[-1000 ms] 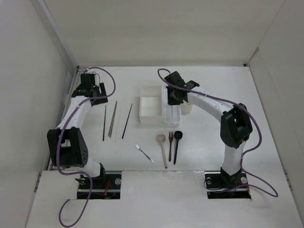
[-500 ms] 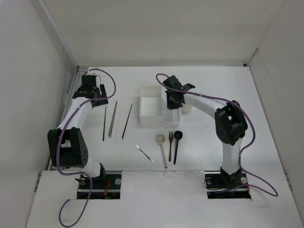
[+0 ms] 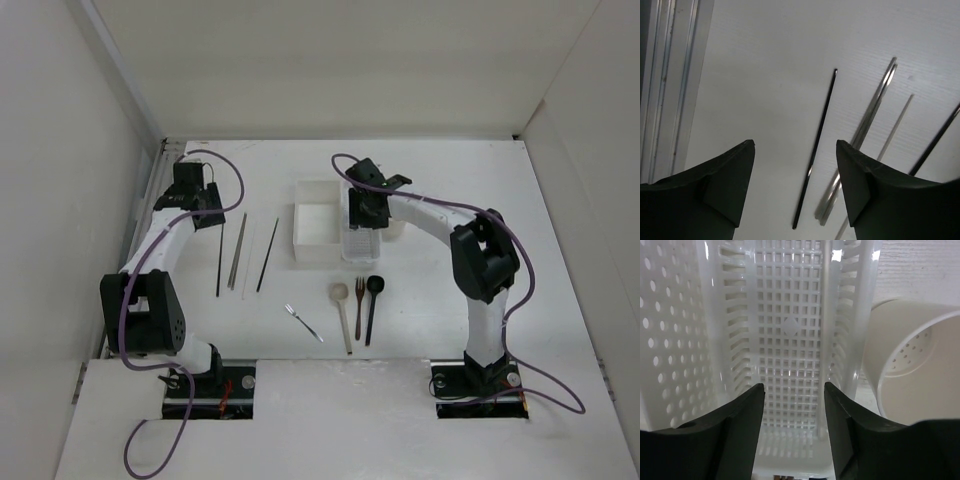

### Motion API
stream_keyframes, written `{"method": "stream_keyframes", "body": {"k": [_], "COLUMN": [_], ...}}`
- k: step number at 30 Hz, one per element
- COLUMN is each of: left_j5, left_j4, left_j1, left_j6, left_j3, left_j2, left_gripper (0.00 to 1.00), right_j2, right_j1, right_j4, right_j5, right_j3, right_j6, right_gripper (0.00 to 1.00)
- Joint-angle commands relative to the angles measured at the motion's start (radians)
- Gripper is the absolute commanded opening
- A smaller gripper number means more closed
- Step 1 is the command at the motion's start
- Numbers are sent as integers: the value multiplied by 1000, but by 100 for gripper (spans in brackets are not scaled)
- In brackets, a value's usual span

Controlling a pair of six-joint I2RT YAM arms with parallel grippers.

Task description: Sort the eating utensils into containers

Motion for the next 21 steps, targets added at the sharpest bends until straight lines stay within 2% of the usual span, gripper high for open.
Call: {"method": "stream_keyframes", "body": {"k": [1, 3, 6, 7, 10, 11, 15, 21], "left_j5": [-25, -16, 23, 23, 23, 74, 150, 122], "left_j4": [-2, -2, 7, 7, -13, -13, -1, -21], "left_j1": [-4, -4, -4, -4, -4, -4, -4, -23], "left_j6": [2, 13, 46, 66, 100, 129, 152, 186], "left_j3": [-41, -69, -103, -103, -86, -86, -52, -41], "left_j2": [-39, -30, -4, 25, 100, 112, 134, 204], "left_gripper": [61, 52, 46, 40, 36, 34, 37, 44], "right_j2": [-56, -65, -98, -108, -148, -148, -191, -222], "right_j1": [7, 7, 7, 7, 7, 7, 7, -4], "right_j4": [2, -11, -21, -2, 38, 38, 62, 81], "right_j5": [53, 53, 53, 53, 53, 53, 79, 79], "right_j3": [70, 100, 157, 169, 212, 213, 222, 199], "right_j6": [0, 0, -32, -43, -99, -112, -135, -144], "right_gripper": [57, 56, 56, 56, 56, 56, 56, 56]}}
